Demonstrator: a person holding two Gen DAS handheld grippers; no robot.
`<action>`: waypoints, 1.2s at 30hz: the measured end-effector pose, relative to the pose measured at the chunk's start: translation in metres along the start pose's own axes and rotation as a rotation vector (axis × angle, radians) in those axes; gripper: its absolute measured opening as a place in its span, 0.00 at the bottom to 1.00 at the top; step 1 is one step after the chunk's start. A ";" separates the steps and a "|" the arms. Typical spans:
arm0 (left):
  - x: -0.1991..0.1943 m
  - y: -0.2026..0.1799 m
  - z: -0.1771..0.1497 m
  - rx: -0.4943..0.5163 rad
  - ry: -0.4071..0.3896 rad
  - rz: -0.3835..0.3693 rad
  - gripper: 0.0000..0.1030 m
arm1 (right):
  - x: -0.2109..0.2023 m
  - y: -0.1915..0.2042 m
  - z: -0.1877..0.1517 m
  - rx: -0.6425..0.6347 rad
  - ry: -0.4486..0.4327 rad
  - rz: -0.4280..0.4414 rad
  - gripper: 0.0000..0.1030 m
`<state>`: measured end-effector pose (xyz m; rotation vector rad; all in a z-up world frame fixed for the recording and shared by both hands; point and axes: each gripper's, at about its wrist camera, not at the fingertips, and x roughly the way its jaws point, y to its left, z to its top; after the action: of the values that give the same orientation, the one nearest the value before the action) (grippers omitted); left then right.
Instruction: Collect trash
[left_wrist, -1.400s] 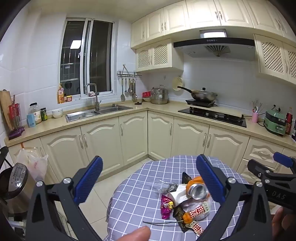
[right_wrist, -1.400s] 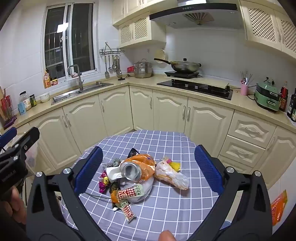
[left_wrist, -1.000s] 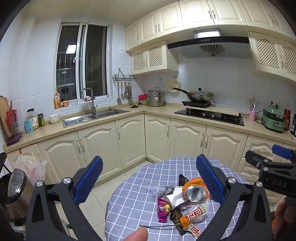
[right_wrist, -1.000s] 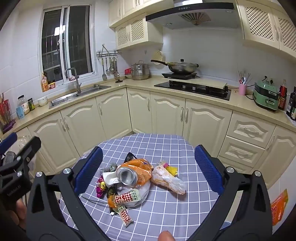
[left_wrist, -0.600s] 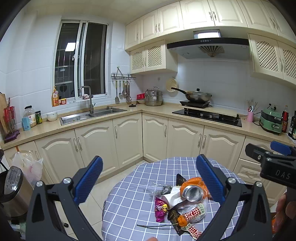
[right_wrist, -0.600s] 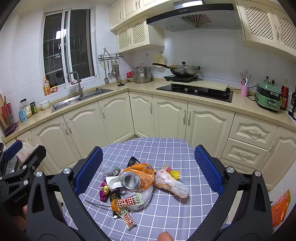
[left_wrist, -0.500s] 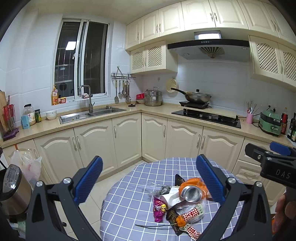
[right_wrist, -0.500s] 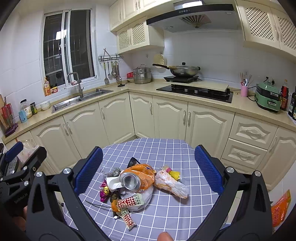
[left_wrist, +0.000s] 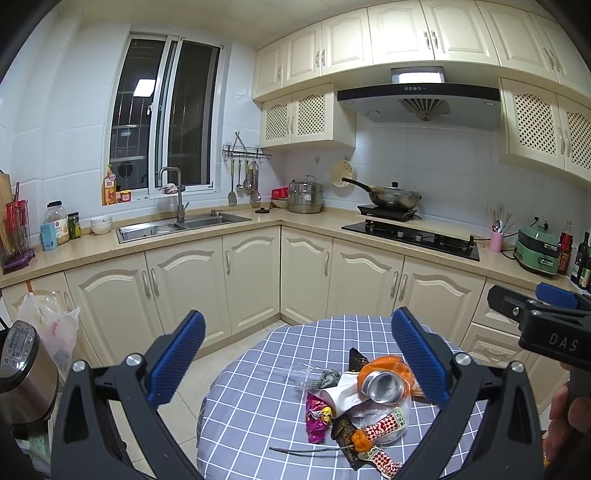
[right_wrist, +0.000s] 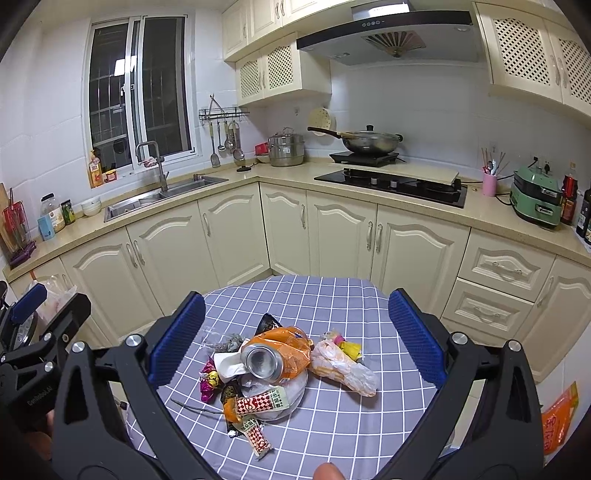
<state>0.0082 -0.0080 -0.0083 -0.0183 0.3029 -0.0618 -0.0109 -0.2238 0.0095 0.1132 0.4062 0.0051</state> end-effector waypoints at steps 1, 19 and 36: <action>0.002 0.000 0.000 -0.001 0.002 0.000 0.96 | 0.000 0.000 0.000 -0.001 0.000 -0.003 0.94; 0.047 0.008 -0.024 0.013 0.111 -0.002 0.96 | 0.041 -0.013 -0.012 -0.005 0.095 -0.041 0.94; 0.153 0.008 -0.119 0.125 0.416 -0.044 0.96 | 0.129 -0.065 -0.089 0.049 0.389 -0.093 0.94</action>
<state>0.1189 -0.0112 -0.1681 0.1130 0.7141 -0.1285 0.0710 -0.2749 -0.1294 0.1423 0.8006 -0.0756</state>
